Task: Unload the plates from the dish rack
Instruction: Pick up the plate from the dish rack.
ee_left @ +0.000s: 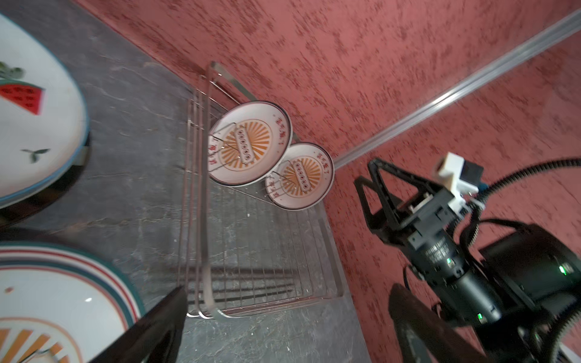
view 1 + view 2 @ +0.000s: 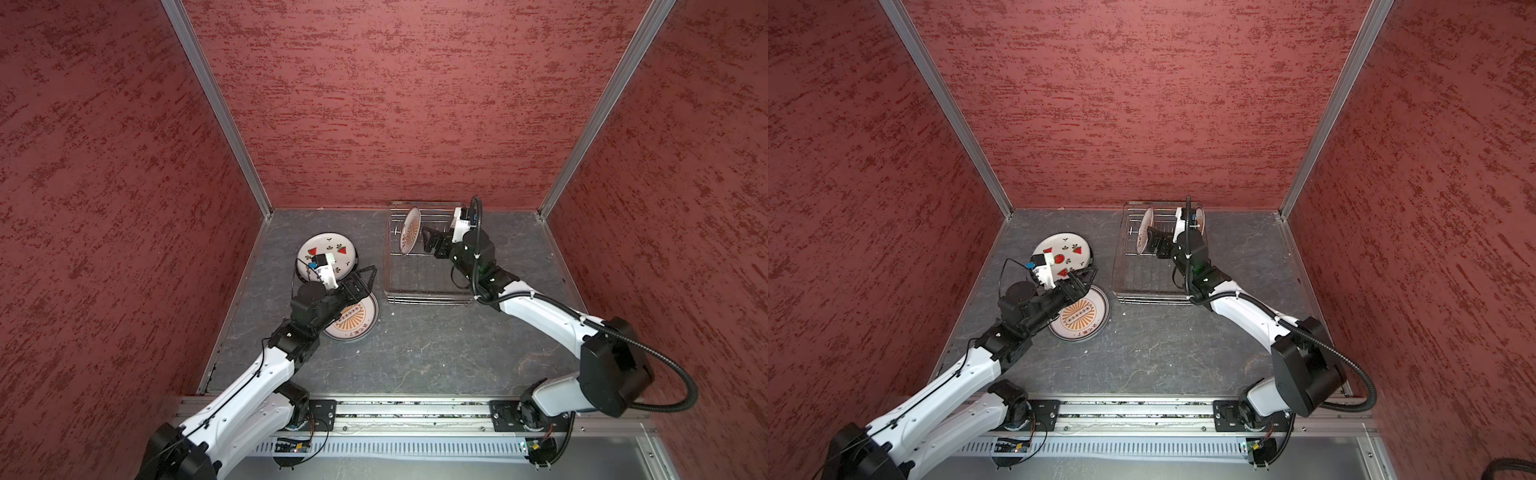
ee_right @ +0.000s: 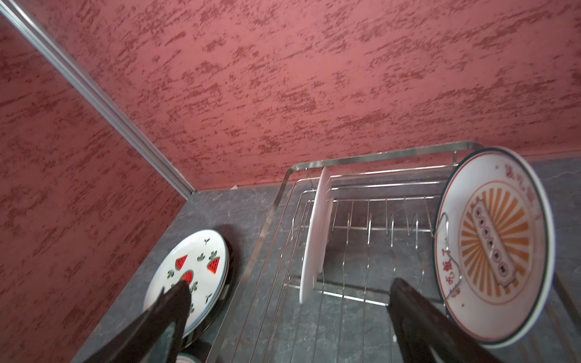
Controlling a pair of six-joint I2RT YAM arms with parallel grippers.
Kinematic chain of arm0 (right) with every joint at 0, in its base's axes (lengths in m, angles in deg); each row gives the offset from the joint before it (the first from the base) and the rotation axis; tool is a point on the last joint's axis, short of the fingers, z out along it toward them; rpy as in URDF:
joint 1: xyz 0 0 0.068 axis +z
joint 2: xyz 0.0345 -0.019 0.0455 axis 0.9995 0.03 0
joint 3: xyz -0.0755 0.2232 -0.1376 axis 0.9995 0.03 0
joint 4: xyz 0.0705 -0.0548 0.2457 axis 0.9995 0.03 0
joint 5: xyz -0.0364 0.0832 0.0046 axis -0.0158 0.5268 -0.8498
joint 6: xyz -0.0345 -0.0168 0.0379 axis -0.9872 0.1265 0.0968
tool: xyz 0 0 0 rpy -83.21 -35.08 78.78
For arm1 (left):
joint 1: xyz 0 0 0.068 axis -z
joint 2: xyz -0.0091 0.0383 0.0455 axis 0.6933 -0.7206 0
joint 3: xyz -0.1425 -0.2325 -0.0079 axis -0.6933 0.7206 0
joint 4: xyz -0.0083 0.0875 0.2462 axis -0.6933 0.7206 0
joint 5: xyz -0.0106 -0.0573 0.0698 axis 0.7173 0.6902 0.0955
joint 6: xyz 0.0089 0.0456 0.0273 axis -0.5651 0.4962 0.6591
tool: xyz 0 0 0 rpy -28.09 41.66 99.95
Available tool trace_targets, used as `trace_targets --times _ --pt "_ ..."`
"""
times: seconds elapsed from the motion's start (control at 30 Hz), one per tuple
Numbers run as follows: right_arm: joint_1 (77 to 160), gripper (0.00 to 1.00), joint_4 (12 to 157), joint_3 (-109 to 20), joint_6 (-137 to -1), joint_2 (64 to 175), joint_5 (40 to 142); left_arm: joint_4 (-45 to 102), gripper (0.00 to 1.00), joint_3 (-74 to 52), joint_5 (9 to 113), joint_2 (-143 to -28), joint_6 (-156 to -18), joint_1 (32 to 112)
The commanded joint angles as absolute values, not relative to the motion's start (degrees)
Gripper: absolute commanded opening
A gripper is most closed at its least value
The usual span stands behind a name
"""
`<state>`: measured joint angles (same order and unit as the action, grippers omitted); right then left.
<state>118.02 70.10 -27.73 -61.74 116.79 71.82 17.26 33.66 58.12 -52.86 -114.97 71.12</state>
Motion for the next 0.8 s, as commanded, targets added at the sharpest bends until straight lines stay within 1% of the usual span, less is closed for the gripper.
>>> trace_targets --times 0.0,0.17,0.3,0.33,0.47,0.6,0.73,0.77 --pt "115.5 0.99 76.4 -33.6 -60.3 119.9 73.5 7.3 0.99 31.0 65.2 -57.0 -109.6 71.8" --pt "113.0 0.99 80.5 -42.0 -62.4 126.0 70.4 1.7 1.0 29.6 65.5 -63.5 -109.1 71.9" --pt "112.8 0.99 81.1 -48.1 -64.4 131.9 71.3 -1.6 1.0 28.8 67.5 -67.9 -108.9 71.9" --pt "112.7 0.97 82.6 -50.6 -64.1 134.0 71.7 -2.1 0.99 28.3 68.1 -69.0 -108.8 71.9" --pt "113.4 0.91 86.9 -58.2 -63.2 141.2 72.3 -3.5 1.0 27.3 68.5 -72.4 -109.3 71.8" --pt "115.1 0.84 88.4 -61.1 -63.8 144.7 68.9 -5.4 1.0 27.5 69.5 -75.2 -109.9 71.7" --pt "116.3 0.66 88.8 -62.2 -64.7 146.4 65.3 -3.7 0.99 27.3 70.5 -76.3 -109.3 70.9" --pt "116.6 0.64 88.7 -62.2 -65.0 146.7 64.4 -3.3 1.0 27.7 70.4 -76.2 -109.2 70.5"
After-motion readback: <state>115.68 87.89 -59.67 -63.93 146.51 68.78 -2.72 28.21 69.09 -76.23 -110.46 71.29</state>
